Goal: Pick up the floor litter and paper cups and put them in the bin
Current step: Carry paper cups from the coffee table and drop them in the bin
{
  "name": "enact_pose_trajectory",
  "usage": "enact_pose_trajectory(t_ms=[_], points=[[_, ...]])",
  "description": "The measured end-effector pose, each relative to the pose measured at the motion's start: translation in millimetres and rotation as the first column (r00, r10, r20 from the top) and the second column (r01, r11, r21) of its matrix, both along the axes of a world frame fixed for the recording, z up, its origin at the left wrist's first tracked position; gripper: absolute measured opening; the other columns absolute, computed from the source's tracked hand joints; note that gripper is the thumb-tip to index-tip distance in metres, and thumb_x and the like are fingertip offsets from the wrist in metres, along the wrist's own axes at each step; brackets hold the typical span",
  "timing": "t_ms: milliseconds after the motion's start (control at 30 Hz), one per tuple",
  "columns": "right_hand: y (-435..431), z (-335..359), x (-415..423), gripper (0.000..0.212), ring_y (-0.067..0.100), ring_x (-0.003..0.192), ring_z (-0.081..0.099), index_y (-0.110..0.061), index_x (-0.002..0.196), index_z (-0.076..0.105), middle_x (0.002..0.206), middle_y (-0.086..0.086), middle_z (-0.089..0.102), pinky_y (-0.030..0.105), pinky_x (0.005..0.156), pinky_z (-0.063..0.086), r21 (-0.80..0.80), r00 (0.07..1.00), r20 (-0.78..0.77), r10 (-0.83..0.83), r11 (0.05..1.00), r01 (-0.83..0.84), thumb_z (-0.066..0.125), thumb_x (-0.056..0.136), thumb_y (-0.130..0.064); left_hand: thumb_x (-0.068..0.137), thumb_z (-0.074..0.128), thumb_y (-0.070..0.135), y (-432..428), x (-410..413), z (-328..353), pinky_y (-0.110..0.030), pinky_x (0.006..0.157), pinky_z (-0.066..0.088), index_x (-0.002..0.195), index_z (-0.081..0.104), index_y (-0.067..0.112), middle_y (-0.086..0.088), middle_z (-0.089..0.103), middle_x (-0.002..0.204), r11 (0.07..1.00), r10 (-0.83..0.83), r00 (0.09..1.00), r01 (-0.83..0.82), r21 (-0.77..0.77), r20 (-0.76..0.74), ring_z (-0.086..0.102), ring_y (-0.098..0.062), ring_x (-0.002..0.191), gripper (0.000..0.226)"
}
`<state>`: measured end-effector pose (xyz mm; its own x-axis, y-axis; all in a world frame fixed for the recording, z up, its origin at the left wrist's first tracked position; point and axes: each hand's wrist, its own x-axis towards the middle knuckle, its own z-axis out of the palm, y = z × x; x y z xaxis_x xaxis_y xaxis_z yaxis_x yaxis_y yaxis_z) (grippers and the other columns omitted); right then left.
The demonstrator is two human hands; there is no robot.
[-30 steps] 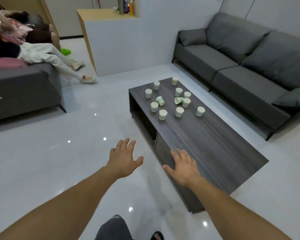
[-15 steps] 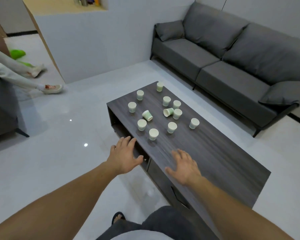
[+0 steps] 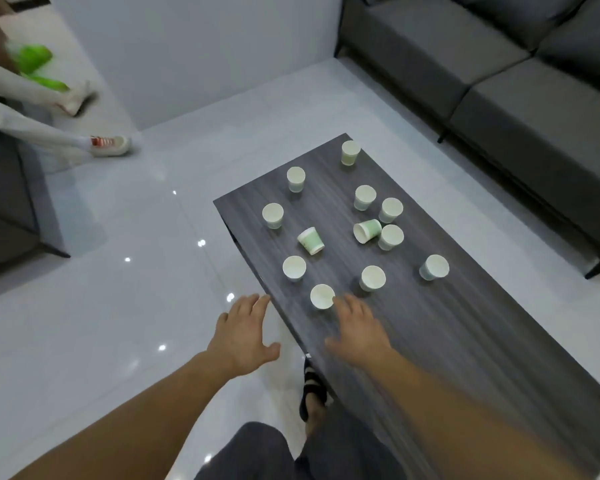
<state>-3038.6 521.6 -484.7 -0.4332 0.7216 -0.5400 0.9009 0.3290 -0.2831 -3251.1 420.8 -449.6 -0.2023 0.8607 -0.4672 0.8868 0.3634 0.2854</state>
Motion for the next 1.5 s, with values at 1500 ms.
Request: enact_pose_trajectory(t_ms=[1500], points=[[106.6, -163.9, -165.5, 0.067, 0.036, 0.121, 0.043, -0.025, 0.146, 0.034, 0.138, 0.012, 0.038, 0.041, 0.099, 0.041, -0.104, 0.871, 0.125, 0.476, 0.879, -0.465, 0.062, 0.085, -0.025, 0.071, 0.075, 0.041, -56.0, -55.3, -110.0, -0.029, 0.091, 0.042, 0.143, 0.032, 0.028, 0.003, 0.053, 0.132, 0.681, 0.711, 0.666, -0.732, 0.014, 0.225, 0.049, -0.019, 0.115, 0.085]])
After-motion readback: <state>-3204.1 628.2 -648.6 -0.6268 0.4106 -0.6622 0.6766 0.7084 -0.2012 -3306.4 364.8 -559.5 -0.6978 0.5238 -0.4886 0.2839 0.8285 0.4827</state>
